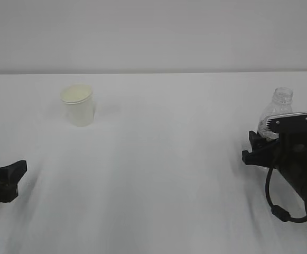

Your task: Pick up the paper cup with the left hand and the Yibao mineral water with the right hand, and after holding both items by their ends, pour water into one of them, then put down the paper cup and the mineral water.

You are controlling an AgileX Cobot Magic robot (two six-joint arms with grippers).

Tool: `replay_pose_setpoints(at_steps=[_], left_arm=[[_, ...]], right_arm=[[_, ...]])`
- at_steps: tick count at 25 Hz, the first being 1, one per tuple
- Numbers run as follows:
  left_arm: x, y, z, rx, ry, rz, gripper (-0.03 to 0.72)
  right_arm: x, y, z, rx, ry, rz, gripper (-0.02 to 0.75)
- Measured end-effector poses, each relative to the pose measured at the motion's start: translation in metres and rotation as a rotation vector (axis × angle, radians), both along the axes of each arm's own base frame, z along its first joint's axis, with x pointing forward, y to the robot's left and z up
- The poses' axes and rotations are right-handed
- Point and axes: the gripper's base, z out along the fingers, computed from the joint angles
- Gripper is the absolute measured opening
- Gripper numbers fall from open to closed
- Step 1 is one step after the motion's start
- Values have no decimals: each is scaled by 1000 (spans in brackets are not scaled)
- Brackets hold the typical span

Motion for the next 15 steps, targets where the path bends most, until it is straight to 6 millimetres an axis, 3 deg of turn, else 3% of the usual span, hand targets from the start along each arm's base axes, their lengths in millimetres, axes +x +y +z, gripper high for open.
replay_pose_setpoints(at_steps=[15], left_arm=[[0,0,0,0,0,0,529]], right_arm=[[0,0,0,10,-2,-6,500]])
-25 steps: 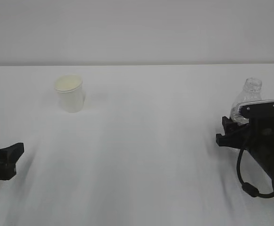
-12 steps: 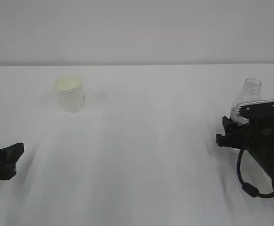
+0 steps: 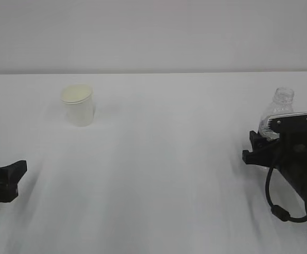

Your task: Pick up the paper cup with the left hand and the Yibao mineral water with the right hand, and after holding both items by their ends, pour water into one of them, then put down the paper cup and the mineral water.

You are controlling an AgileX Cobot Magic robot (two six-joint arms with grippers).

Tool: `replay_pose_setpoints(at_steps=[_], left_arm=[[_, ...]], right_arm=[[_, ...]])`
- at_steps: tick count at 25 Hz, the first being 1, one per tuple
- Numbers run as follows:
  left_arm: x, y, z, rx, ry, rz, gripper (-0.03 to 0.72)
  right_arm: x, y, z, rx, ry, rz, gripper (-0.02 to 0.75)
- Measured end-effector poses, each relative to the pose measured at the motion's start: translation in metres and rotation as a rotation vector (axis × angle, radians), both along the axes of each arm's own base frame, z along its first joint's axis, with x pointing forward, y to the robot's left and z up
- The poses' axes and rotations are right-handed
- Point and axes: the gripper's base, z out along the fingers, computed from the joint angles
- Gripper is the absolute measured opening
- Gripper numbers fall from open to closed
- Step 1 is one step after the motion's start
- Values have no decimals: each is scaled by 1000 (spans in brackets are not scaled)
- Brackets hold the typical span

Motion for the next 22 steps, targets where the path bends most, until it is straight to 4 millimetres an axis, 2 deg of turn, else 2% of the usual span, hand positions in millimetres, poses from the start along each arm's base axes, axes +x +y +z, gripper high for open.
replay_pose_setpoints(at_steps=[22], left_arm=[[0,0,0,0,0,0,529]], right_arm=[[-26,-4,29,12,-17,29,499]])
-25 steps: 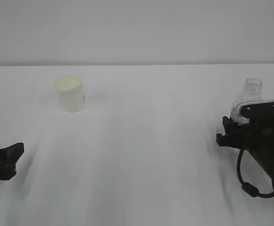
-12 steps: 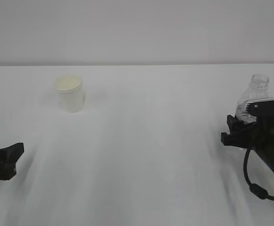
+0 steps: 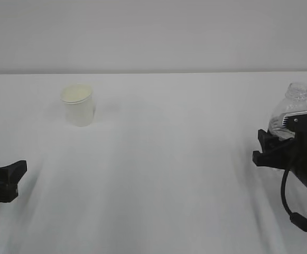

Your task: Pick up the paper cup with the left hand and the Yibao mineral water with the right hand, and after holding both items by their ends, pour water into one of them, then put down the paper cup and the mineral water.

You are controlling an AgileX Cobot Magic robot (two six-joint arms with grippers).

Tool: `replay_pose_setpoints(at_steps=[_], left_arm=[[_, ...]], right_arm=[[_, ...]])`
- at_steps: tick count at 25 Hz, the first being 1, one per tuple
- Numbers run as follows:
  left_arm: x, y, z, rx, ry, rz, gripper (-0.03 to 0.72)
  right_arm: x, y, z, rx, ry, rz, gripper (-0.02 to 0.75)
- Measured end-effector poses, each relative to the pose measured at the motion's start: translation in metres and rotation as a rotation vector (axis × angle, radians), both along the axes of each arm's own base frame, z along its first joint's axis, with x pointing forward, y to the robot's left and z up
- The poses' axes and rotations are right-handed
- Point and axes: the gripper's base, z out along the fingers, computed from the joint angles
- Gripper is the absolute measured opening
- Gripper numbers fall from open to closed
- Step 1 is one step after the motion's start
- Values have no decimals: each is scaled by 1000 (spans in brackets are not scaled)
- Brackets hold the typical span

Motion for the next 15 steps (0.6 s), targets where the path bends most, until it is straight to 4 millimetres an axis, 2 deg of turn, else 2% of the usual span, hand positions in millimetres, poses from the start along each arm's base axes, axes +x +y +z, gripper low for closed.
replay_pose_setpoints(at_steps=[7,15], left_arm=[[0,-1,0,1,0,-16,529],[0,-2,0,1,0,-30,529]], right_arm=[[-7,7,18,26,-51,91,499],[-12,22,20,88,-38,256,499]])
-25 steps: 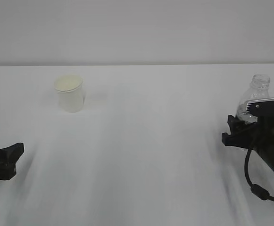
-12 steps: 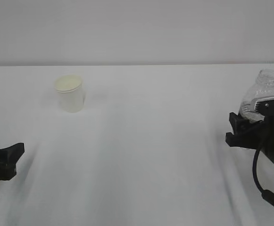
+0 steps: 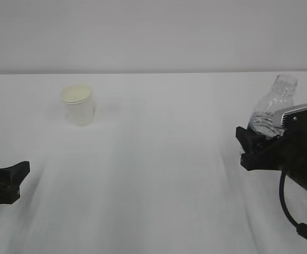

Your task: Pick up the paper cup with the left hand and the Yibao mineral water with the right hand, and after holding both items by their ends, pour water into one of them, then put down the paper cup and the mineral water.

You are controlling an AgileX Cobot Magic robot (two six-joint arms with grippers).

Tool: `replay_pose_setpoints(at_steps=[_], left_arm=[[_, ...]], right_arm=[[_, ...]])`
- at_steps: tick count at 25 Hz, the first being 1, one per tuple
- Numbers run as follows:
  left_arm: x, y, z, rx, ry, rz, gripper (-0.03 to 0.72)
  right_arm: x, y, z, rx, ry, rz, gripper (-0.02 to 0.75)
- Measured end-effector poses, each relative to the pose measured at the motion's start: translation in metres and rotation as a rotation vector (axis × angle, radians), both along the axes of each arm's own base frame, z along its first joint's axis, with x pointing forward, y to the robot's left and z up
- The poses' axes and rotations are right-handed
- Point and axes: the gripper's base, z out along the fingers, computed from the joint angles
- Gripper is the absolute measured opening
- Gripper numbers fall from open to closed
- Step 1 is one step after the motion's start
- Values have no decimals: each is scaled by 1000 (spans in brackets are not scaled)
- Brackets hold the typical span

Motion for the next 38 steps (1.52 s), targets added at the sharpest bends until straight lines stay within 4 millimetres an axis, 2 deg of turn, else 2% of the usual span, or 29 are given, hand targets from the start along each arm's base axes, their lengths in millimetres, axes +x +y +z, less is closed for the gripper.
replay_pose_setpoints(at_steps=[4,15,22,33,38], left_arm=[[0,0,0,0,0,-3,528],[0,0,0,0,0,-3,502],[0,0,0,0,0,-5,499],[0,-1,0,2,0,-7,497],[0,-1,0,2,0,-7,491]], right_arm=[[-2,7,-1,14,12,80,499],[-6,11,4,39,35,132,496],[-5,-4,13,30,36,95,474],[0,-32,16,22,25,21,470],[-1,-32,16,27,32,51,469]])
